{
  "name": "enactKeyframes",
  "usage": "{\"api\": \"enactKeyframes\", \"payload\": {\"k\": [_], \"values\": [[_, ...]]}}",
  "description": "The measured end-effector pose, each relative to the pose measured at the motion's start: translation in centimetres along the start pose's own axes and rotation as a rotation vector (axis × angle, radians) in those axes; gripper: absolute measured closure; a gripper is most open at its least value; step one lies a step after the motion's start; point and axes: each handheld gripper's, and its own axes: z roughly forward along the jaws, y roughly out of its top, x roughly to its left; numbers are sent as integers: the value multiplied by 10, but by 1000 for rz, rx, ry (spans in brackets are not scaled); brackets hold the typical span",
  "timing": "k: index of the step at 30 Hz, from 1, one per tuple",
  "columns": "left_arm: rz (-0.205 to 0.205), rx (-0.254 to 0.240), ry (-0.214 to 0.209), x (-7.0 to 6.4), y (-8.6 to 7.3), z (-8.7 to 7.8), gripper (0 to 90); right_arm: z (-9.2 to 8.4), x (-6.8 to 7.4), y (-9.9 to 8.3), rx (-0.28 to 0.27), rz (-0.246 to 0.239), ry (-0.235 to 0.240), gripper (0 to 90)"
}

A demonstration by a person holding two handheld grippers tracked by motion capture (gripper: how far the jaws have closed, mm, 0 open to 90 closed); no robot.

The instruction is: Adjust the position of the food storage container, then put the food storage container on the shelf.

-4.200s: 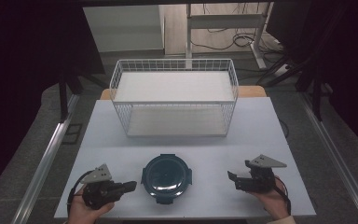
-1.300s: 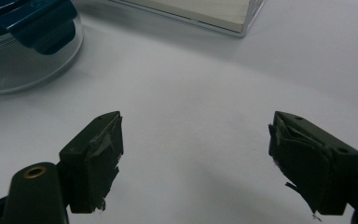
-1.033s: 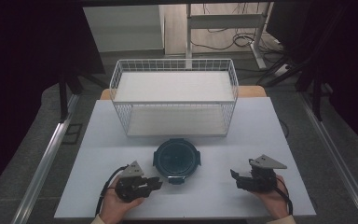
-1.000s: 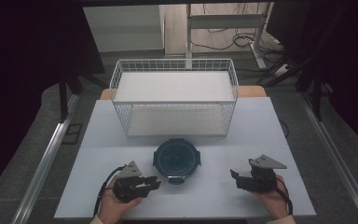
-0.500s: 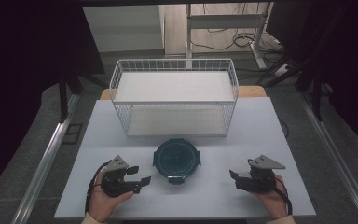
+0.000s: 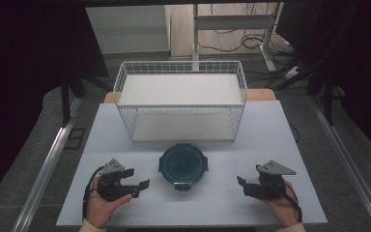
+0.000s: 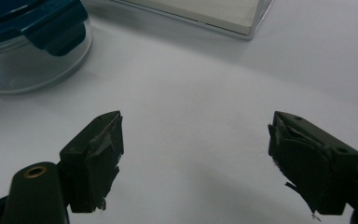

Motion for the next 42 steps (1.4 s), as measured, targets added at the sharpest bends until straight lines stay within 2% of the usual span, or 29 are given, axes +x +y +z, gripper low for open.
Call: {"api": "enactKeyframes", "payload": {"k": [7,8,9,10,11,12,19,23,25,26,28,31,34,37,42], "values": [[-14,-5,10,2,2,0,201,0,3,2,9,9,29,166],[-30,1,1,3,2,1,203,0,2,3,5,53,54,158],[-30,1,1,3,2,1,205,0,2,3,5,53,54,158],[-43,-1,-6,3,3,0,206,0,3,4,6,96,82,148],[-43,-1,-6,3,3,0,207,0,3,4,6,96,82,148],[-46,-13,-6,2,4,-1,210,-1,5,5,8,121,96,147],[-54,-12,-13,2,9,-1,211,-4,10,14,-1,189,135,147],[-94,-18,-50,2,17,-1,209,-7,11,23,-17,230,147,147],[-95,-21,-54,1,19,-1,206,-8,11,26,-23,242,154,147],[-83,-26,-59,-5,24,0,206,-6,12,33,-28,271,174,147],[-76,-27,-63,-8,29,1,205,-2,14,40,-29,273,182,147],[-87,-29,-72,-8,33,3,203,4,19,49,-23,282,208,147],[-120,-27,-96,-3,41,7,201,8,23,56,-20,299,235,143],[-156,-33,-94,-2,46,10,186,11,27,61,-21,321,262,142],[-171,-18,-131,-4,54,21,176,23,38,68,11,328,303,136]]}}
